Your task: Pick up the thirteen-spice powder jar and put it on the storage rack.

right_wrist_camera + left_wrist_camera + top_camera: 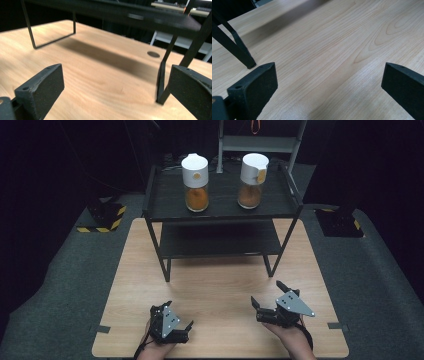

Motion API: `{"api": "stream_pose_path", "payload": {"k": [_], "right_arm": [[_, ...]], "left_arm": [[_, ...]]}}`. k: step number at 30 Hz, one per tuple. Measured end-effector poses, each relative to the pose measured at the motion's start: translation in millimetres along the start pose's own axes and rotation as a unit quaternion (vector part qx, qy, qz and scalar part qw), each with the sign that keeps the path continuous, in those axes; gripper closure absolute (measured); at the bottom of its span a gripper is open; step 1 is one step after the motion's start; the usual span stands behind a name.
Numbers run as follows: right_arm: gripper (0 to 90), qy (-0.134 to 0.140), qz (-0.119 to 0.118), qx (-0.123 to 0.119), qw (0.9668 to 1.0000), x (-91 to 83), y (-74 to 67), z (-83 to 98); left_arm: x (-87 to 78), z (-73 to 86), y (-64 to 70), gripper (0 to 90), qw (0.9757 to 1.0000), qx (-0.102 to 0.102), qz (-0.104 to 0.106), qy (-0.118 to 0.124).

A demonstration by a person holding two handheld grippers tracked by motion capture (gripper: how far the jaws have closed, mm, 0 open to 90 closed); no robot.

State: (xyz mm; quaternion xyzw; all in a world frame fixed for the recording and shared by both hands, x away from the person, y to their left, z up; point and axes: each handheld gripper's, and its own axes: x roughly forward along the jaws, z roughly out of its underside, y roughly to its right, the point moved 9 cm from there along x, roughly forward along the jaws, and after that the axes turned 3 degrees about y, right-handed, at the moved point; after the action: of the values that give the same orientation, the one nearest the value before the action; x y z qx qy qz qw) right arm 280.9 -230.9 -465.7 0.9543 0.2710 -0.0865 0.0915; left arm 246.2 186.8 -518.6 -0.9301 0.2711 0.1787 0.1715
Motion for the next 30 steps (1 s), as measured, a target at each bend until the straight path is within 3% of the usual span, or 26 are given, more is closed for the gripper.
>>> {"api": "stream_pose_path", "payload": {"k": [7,14,18,21,25,30], "right_arm": [[0.0,-0.039,0.009,-0.009,0.9992,2.8,-1.8,30.6],[0.0,-0.063,0.018,-0.016,0.9977,2.5,-1.5,48.5],[0.0,-0.073,0.019,-0.021,0.997,1.6,-1.4,51.6],[0.0,-0.082,0.025,-0.037,0.9956,0.8,-3.7,51.3],[0.2,-0.109,0.021,-0.051,0.9925,1.7,-4.5,49.2],[0.0,-0.116,0.024,-0.062,0.991,1.9,-7.0,48.9]], "left_arm": [[0.0,0.0,0.3,0.6,1.0,0.0,-0.001,0.0],[-0.3,0.2,0.4,0.6,1.0,-0.001,-0.004,0.001],[-0.4,0.5,0.3,0.6,1.0,-0.003,-0.005,0.002],[-0.4,0.4,0.6,0.6,1.0,-0.002,-0.005,0.002],[-0.2,0.2,0.8,0.6,1.0,-0.001,-0.005,0.001],[-0.2,0.2,1.1,0.6,1.0,-0.001,-0.007,0.001]]}}
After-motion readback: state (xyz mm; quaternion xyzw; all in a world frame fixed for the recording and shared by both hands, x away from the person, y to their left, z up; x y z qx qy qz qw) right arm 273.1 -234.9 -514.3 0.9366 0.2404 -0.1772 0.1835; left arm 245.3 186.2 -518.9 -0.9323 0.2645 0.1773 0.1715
